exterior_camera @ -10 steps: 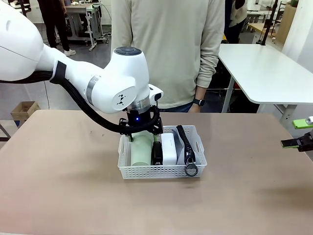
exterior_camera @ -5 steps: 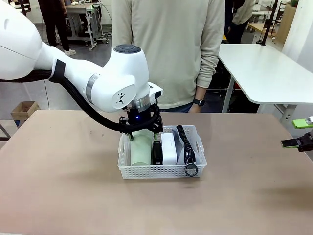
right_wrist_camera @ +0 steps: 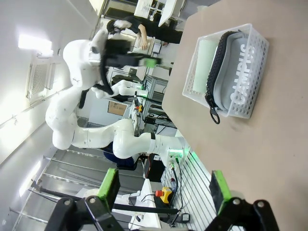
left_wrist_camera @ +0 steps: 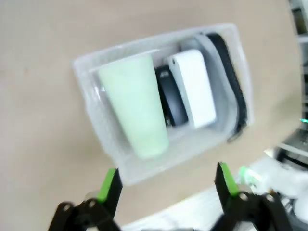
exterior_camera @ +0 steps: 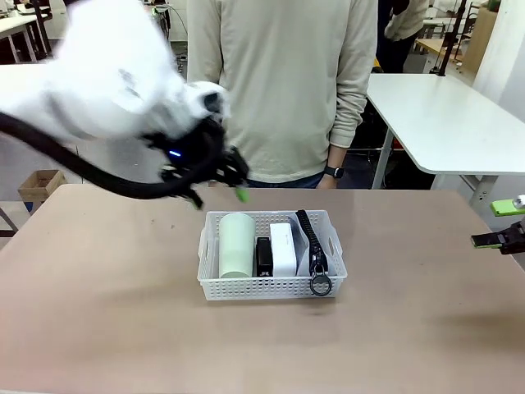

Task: Efficiently arrange items inside the basket to fit them all.
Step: Pick up the Reusable plastic cup and place it inside the Organizing basket.

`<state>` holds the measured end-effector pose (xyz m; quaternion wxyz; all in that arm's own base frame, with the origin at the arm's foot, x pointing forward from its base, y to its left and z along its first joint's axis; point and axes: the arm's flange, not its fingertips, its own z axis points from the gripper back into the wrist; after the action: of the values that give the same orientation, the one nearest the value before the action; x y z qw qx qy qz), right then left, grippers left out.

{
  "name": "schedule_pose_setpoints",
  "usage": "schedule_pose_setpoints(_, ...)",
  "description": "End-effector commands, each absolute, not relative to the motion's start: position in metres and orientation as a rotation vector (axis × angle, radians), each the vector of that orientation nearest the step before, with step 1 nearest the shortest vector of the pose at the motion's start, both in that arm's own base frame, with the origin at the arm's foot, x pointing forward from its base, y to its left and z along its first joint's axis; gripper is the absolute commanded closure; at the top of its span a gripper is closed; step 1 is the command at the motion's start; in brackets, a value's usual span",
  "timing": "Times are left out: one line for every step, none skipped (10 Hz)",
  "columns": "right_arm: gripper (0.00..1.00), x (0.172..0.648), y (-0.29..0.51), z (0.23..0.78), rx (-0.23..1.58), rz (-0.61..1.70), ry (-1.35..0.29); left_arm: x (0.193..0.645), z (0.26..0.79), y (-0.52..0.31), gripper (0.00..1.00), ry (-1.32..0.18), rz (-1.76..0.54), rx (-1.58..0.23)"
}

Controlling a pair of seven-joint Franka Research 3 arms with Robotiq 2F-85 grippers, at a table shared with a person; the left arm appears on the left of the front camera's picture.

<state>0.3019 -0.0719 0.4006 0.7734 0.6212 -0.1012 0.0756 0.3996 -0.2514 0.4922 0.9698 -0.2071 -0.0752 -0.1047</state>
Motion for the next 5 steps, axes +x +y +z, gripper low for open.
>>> schedule_pose_setpoints(0.00,0.302,-0.071,0.405,1.359,0.150,-0.215,0.392,0.505,-0.119,0.00,-0.007,-0.148,-0.554)
schedule_pose_setpoints(0.00,0.302,-0.071,0.405,1.359,0.150,-0.215,0.392,0.499,-0.070,0.00,0.060,-0.105,-0.691)
schedule_pose_setpoints(0.00,0.302,-0.071,0.405,1.359,0.150,-0.215,0.388,0.485,-0.026,0.00,0.079,-0.066,-0.870)
schedule_pose_setpoints(0.00,0.302,-0.071,0.405,1.359,0.150,-0.215,0.379,0.467,0.016,0.00,0.046,-0.039,-1.077)
schedule_pose_setpoints(0.00,0.302,-0.071,0.405,1.359,0.150,-0.215,0.366,0.445,0.060,0.00,-0.050,0.066,-1.291)
